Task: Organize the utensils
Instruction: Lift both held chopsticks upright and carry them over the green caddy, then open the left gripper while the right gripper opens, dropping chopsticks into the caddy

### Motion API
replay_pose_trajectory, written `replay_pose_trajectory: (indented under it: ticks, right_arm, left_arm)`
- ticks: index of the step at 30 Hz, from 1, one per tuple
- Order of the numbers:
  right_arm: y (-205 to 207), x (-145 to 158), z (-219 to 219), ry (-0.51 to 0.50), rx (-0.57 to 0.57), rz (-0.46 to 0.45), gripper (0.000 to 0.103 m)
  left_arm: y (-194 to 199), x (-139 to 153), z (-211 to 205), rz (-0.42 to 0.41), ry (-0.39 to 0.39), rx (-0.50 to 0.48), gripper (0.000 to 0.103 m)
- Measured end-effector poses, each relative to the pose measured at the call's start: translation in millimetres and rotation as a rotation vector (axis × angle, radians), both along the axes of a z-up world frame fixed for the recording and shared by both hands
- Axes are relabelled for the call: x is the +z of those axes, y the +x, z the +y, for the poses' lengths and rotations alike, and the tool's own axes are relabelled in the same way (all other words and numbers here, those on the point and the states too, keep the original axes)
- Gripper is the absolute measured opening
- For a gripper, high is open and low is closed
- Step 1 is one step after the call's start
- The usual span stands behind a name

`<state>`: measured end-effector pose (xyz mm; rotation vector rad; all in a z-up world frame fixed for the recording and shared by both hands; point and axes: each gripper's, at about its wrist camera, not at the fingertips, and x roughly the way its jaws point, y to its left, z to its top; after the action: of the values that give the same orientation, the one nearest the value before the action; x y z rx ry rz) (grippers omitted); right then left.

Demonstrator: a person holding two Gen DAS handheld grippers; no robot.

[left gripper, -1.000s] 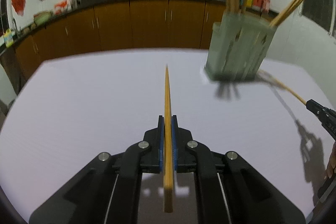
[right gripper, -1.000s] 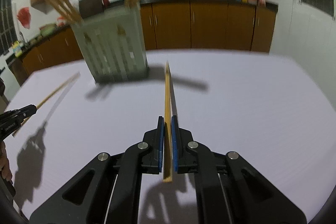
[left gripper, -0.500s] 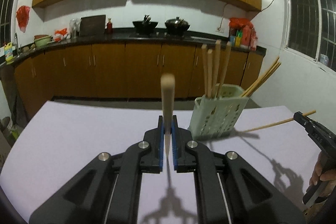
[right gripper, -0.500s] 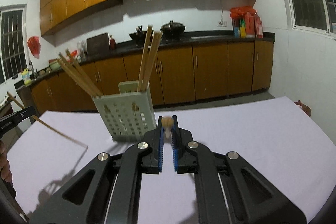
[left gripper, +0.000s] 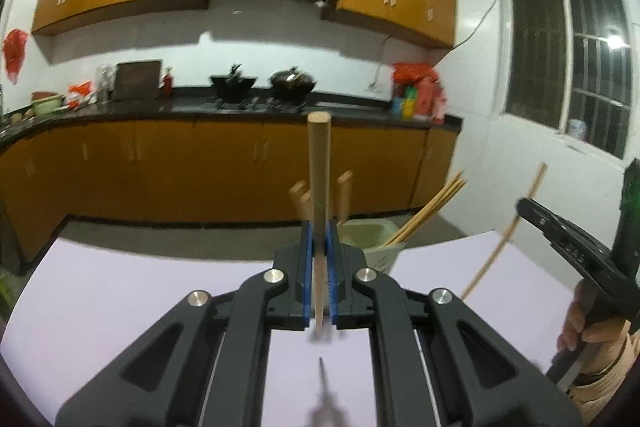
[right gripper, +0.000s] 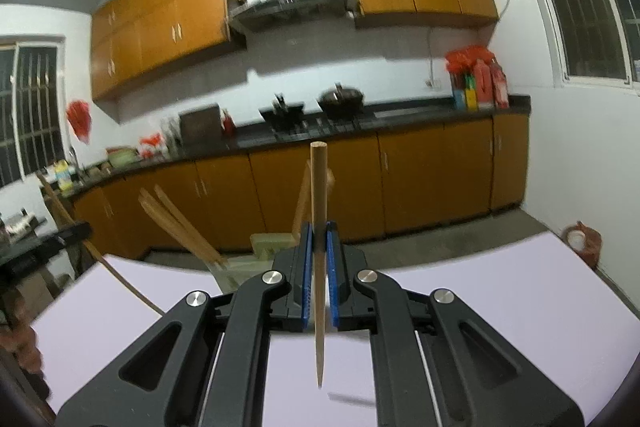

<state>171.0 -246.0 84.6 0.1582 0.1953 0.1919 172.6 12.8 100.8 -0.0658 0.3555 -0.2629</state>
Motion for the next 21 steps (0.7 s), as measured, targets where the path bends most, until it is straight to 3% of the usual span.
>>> replay_pose_trajectory:
  ticks: [5, 10, 14, 21]
  right_arm:
    - [-2.7, 42.1, 8.7, 0.034, 0.026, -0.156, 0.008]
    - [13.6, 62.1, 16.7, 0.057, 0.018, -0.276, 0.008]
    - [36.8, 55.9, 20.8, 0.066, -0.003, -0.293, 0.008]
    - [67.1, 23.0, 32.0, 0.044, 0.002, -0.211, 0.008]
  left_arm:
    - [2.5, 35.4, -26.4, -0.091, -0.017, -0.044, 0.007]
    - [22.9, 60.2, -40.2, -0.174, -0.042, -0.020, 0.007]
    - [48.1, 60.6, -46.0, -0.208, -0.038, 0.013, 0.007]
    - [84.4, 24.6, -50.9, -0.137, -0.041, 0.017, 0.007]
